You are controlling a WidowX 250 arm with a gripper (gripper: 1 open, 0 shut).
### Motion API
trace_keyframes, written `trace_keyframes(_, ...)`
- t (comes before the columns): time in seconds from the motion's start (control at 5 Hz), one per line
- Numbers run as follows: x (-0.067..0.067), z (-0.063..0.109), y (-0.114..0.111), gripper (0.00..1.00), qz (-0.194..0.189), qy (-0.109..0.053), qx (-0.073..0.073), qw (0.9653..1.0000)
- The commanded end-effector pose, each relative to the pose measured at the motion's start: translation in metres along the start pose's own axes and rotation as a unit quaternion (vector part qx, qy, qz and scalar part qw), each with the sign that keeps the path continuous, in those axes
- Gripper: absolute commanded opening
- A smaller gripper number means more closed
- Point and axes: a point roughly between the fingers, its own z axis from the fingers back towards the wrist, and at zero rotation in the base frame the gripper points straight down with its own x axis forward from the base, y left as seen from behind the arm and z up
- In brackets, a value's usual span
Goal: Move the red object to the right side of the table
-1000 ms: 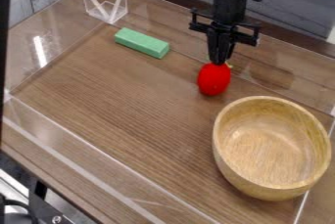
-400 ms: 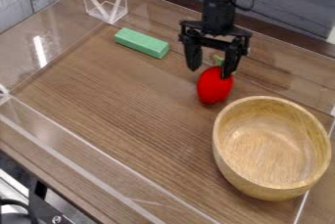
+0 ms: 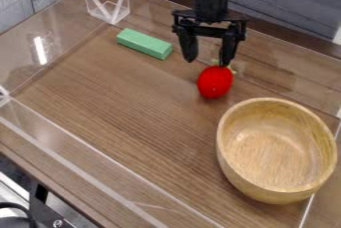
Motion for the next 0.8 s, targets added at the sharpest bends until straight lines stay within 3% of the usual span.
trace_keyframes(0.0, 0.001, 0.040, -0.004, 1.00, -0.018, -0.066, -0.010, 0.9976)
trace_keyframes(0.6, -0.011, 0.063, 0.008, 1.00, -0.055, -0.098, -0.023, 0.9934)
